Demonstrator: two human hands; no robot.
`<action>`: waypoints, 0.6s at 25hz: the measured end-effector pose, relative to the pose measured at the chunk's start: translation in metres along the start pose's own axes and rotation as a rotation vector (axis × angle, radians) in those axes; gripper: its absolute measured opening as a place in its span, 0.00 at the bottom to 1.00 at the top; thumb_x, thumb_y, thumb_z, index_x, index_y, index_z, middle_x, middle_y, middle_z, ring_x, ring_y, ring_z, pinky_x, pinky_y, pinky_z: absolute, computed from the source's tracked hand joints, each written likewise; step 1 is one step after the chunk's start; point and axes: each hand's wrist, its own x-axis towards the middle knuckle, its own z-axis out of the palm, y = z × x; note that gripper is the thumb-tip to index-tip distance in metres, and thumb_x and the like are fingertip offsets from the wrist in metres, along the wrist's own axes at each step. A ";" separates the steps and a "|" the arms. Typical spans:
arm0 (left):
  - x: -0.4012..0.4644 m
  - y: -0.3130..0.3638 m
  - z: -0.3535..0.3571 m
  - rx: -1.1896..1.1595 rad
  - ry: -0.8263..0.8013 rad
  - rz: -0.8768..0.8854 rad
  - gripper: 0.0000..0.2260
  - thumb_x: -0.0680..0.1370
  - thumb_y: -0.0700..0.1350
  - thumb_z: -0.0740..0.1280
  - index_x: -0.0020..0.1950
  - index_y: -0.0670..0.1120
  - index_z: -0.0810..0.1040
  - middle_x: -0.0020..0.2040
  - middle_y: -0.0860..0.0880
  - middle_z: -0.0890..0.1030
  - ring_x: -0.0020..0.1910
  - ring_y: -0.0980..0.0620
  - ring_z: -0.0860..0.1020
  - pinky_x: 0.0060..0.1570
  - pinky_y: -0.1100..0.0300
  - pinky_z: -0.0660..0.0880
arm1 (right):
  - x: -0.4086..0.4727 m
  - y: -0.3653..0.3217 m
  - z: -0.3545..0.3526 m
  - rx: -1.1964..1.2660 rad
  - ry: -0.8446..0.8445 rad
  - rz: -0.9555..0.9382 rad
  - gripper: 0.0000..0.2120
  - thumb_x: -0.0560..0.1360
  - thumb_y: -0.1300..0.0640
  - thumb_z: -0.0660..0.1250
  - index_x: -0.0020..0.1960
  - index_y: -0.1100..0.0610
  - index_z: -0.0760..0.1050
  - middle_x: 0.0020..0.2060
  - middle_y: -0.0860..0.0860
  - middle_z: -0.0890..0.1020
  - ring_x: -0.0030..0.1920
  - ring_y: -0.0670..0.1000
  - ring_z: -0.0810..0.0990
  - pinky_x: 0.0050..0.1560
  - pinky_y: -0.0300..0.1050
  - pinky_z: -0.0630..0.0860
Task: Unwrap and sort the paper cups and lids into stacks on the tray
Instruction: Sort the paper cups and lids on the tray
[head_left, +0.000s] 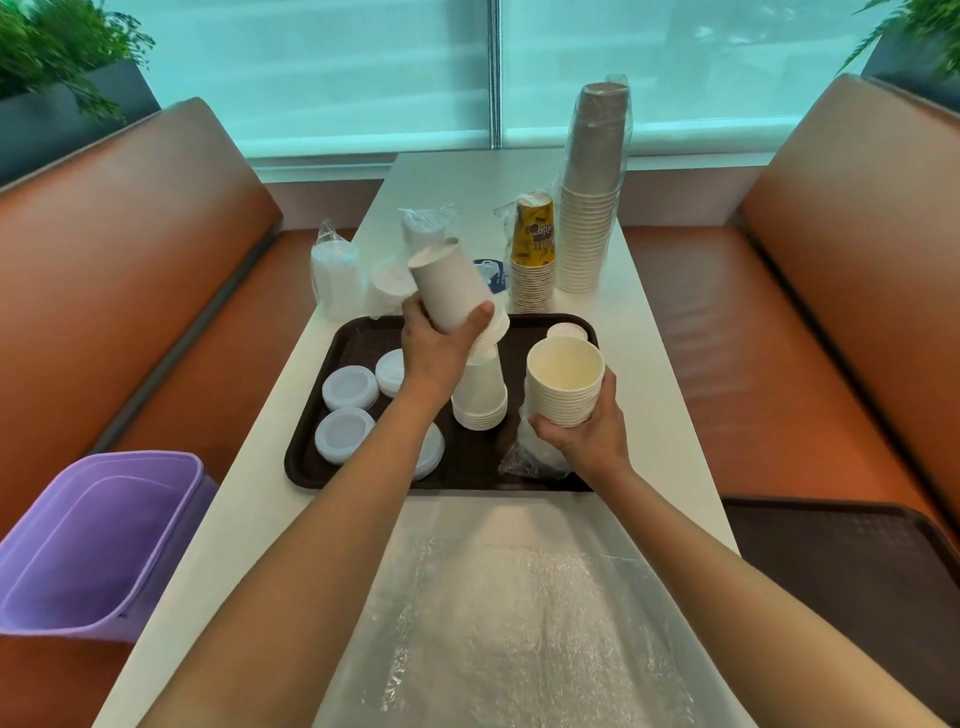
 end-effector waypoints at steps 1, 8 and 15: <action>0.003 -0.008 0.001 0.021 0.025 -0.007 0.33 0.70 0.48 0.75 0.68 0.41 0.63 0.65 0.43 0.72 0.62 0.46 0.73 0.54 0.59 0.71 | -0.001 0.001 0.001 -0.001 0.004 0.004 0.49 0.59 0.50 0.81 0.72 0.53 0.56 0.65 0.52 0.71 0.63 0.55 0.71 0.61 0.54 0.74; -0.001 -0.069 0.018 0.274 -0.128 -0.109 0.38 0.67 0.46 0.78 0.69 0.44 0.60 0.68 0.44 0.70 0.66 0.45 0.69 0.62 0.54 0.68 | 0.000 0.004 0.004 0.015 0.024 -0.004 0.51 0.55 0.44 0.76 0.72 0.53 0.58 0.62 0.51 0.73 0.60 0.53 0.73 0.58 0.50 0.75; -0.009 -0.056 0.019 0.193 -0.049 0.086 0.38 0.68 0.51 0.75 0.72 0.44 0.60 0.70 0.45 0.66 0.69 0.49 0.65 0.68 0.56 0.65 | 0.002 0.008 0.005 0.018 0.018 -0.020 0.49 0.56 0.45 0.76 0.71 0.53 0.59 0.62 0.50 0.74 0.60 0.50 0.72 0.59 0.50 0.75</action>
